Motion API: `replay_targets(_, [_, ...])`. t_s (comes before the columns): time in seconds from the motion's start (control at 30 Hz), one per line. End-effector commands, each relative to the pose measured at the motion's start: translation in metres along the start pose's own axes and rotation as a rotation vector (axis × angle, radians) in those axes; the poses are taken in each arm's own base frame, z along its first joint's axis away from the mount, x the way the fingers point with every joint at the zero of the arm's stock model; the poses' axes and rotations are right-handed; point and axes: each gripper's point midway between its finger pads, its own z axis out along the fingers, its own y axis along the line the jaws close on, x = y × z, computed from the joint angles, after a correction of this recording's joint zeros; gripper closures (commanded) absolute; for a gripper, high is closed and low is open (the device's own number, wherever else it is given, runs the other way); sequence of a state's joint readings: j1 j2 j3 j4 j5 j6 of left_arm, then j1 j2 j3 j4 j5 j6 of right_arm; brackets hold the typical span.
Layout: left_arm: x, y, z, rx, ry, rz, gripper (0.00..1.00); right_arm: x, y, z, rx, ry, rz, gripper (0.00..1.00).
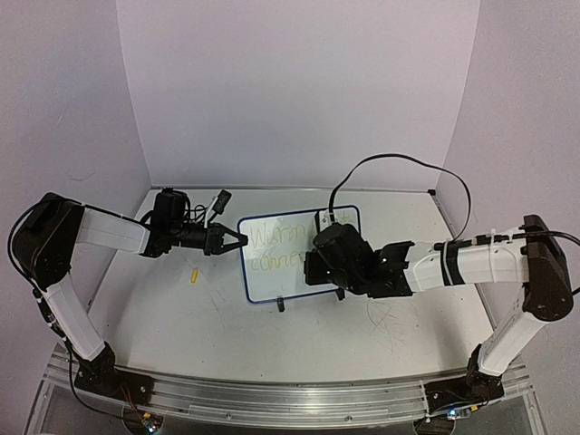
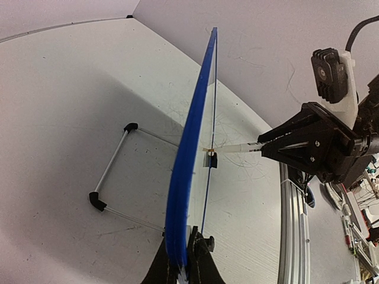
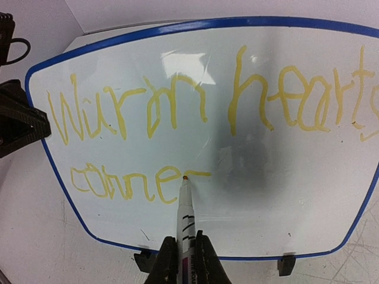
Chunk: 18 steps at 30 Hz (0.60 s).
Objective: Write a sentence on the whiteboard
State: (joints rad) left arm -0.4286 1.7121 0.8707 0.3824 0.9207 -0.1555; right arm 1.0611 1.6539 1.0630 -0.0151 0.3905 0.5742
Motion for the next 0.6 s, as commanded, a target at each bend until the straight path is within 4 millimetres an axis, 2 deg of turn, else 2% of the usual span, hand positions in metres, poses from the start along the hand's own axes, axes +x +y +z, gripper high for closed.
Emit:
replay_targets(0.0, [0.010,0.034,0.005,-0.157,0.027,0.022,1.00,0.013,-0.005,0.003,0.015,0.042,0.005,1.00])
replay_targets(0.2, [0.010,0.034,0.005,-0.157,0.027,0.022,1.00,0.018,-0.014,0.001,0.043,0.049,0.017,1.00])
replay_targets(0.57, [0.008,0.034,0.004,-0.159,0.023,0.023,1.00,0.011,-0.022,-0.003,0.089,0.024,0.023,1.00])
